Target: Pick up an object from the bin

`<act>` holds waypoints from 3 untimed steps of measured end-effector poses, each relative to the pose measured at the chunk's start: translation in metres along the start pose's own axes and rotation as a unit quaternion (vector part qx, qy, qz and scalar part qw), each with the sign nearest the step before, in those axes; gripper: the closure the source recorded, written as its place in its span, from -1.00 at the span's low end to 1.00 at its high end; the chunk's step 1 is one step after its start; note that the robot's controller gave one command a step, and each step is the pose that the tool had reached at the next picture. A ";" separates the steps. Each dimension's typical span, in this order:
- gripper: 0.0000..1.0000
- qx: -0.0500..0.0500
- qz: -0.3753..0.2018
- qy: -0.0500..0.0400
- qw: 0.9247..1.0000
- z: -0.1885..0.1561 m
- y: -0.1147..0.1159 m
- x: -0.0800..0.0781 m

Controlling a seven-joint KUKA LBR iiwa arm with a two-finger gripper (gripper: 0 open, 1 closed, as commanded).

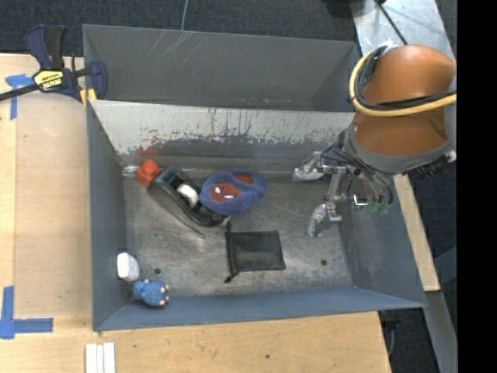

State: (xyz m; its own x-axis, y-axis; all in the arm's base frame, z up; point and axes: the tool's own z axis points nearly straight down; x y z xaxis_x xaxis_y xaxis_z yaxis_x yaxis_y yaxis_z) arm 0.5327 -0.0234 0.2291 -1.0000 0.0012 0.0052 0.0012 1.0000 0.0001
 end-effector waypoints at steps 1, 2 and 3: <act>-1.00 0.001 -0.192 -0.004 0.981 0.154 0.013 -0.030; 1.00 0.002 -0.191 -0.014 0.981 0.150 0.014 -0.035; 1.00 0.003 -0.418 -0.006 0.909 0.079 -0.008 -0.023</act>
Offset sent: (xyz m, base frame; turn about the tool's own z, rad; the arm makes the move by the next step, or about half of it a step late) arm 0.0267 0.0135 -0.1591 -0.3861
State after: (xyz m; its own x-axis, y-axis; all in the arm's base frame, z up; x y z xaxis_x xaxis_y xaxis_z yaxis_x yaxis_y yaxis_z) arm 0.5552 -0.0311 0.1496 -0.6518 -0.7584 -0.0049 -0.7584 0.6518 -0.0063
